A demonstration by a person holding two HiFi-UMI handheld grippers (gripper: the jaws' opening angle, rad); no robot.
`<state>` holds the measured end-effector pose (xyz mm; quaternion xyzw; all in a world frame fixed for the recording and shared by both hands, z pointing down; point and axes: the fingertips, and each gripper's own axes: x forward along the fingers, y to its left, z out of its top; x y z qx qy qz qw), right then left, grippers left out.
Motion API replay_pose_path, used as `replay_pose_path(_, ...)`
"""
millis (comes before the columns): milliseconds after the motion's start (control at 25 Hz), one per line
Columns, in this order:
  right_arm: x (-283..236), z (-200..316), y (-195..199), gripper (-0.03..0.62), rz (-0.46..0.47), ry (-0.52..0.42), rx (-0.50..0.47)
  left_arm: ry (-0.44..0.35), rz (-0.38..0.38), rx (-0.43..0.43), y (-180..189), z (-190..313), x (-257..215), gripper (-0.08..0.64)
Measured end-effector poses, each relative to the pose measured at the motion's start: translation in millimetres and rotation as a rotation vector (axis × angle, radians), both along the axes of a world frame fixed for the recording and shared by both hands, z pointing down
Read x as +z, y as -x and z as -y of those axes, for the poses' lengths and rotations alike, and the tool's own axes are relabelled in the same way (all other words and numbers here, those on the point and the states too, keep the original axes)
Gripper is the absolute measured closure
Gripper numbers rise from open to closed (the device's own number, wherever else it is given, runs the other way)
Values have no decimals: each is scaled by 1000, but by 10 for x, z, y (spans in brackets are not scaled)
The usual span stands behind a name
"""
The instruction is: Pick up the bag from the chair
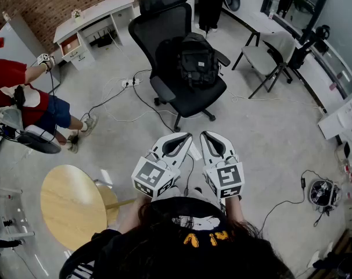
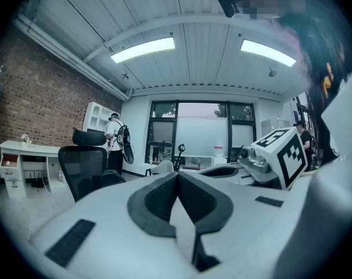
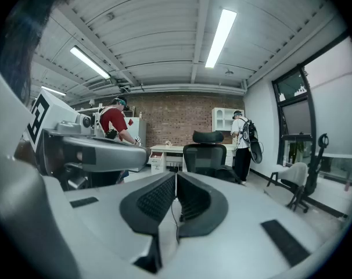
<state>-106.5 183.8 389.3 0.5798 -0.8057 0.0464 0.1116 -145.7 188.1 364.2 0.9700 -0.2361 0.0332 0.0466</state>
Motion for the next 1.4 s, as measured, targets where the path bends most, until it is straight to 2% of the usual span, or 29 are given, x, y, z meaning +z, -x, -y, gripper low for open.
replay_pose_path(280,-56,-51,-156,583,42,-29,2,-1,16,3,-165,-30,17,555)
replay_pose_path(720,-76,-126,-646,583,68,-46,23,-23,24,-17,-510,-74,-21,555)
replay_pose_path(1120,84,-240,-817,583,127,-39,-19,-10,58,-76,-583,-194,134,555)
replay_pose_path(1400,102,-174,-988,583,144,-50,1,-29,71,-59,-730,-135,111,555)
